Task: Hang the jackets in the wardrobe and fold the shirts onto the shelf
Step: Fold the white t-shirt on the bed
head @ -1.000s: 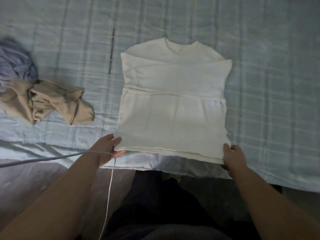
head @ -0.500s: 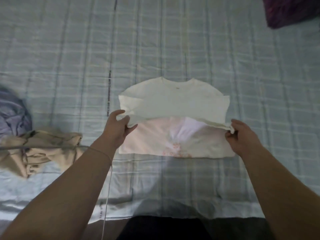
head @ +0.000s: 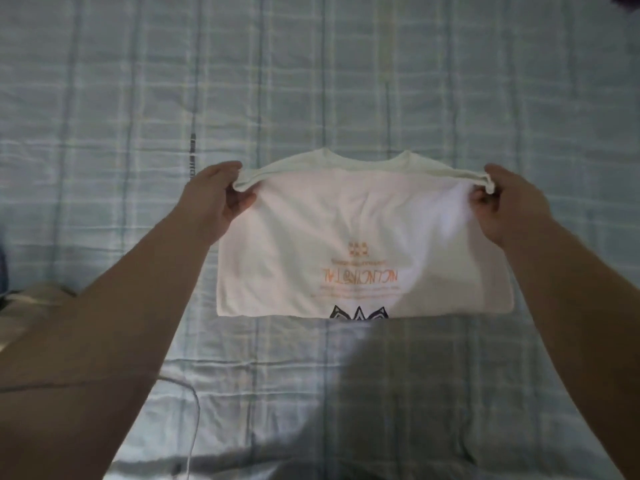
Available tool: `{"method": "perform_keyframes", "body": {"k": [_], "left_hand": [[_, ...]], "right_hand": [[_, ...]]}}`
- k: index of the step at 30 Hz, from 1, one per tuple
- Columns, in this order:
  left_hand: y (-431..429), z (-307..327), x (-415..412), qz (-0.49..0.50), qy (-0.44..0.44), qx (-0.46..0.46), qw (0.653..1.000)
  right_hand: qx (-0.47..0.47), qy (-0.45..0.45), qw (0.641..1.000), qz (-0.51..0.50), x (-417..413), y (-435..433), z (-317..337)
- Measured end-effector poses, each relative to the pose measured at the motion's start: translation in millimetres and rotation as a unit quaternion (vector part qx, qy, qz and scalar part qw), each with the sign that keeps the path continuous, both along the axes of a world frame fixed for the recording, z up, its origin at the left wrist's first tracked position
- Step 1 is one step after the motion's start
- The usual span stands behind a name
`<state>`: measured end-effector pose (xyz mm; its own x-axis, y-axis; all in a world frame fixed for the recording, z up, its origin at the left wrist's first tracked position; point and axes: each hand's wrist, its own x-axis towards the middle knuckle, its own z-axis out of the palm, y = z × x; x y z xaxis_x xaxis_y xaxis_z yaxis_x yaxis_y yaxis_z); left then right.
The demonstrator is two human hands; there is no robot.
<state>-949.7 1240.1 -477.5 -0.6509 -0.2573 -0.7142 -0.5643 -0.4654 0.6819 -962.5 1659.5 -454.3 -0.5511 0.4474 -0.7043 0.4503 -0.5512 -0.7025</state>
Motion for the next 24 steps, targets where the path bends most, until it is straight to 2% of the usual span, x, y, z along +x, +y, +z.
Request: {"method": "perform_keyframes", "body": {"k": [4, 7, 10, 14, 16, 17, 18, 19, 20, 22, 23, 24], "left_hand": [[4, -18, -24, 0.010, -0.014, -0.024, 1.000], [9, -27, -38, 0.012, -0.012, -0.024, 1.000], [13, -34, -50, 0.009, -0.009, -0.026, 1.000], [21, -41, -52, 0.007, 0.000, -0.039, 0.999], [27, -46, -45, -0.030, 0.018, -0.092, 0.995], [30, -48, -39, -0.073, 0.043, -0.149, 0.985], [33, -50, -32, -0.139, 0.081, -0.230, 0.960], [37, -53, -24, -0.219, 0.122, -0.328, 0.911], [40, -56, -15, -0.296, 0.161, -0.430, 0.838], [48, -58, 1, -0.407, 0.195, -0.570, 0.687], [53, -56, 10, -0.438, 0.178, -0.606, 0.640], [56, -59, 21, -0.459, 0.150, -0.624, 0.614]], "right_hand": [[-0.044, 0.011, 0.999, -0.021, -25, -8, -11], [-0.033, 0.006, 0.999, 0.010, -38, -10, -17], [-0.059, 0.002, 0.998, -0.005, -43, -8, -31], [-0.005, -0.012, 1.000, 0.018, -48, -9, -53], [0.037, 0.022, 0.998, 0.037, -45, -11, -63], [0.065, 0.043, 0.995, 0.062, -42, -14, -68], [0.132, 0.057, 0.984, 0.104, -37, -16, -71], [0.244, 0.062, 0.952, 0.173, -29, -18, -73], [0.375, 0.055, 0.888, 0.261, -20, -19, -74], [0.568, 0.089, 0.705, 0.416, -3, -15, -79], [0.619, 0.099, 0.628, 0.461, 2, -11, -83], [0.648, 0.080, 0.578, 0.490, 6, -8, -87]]}}
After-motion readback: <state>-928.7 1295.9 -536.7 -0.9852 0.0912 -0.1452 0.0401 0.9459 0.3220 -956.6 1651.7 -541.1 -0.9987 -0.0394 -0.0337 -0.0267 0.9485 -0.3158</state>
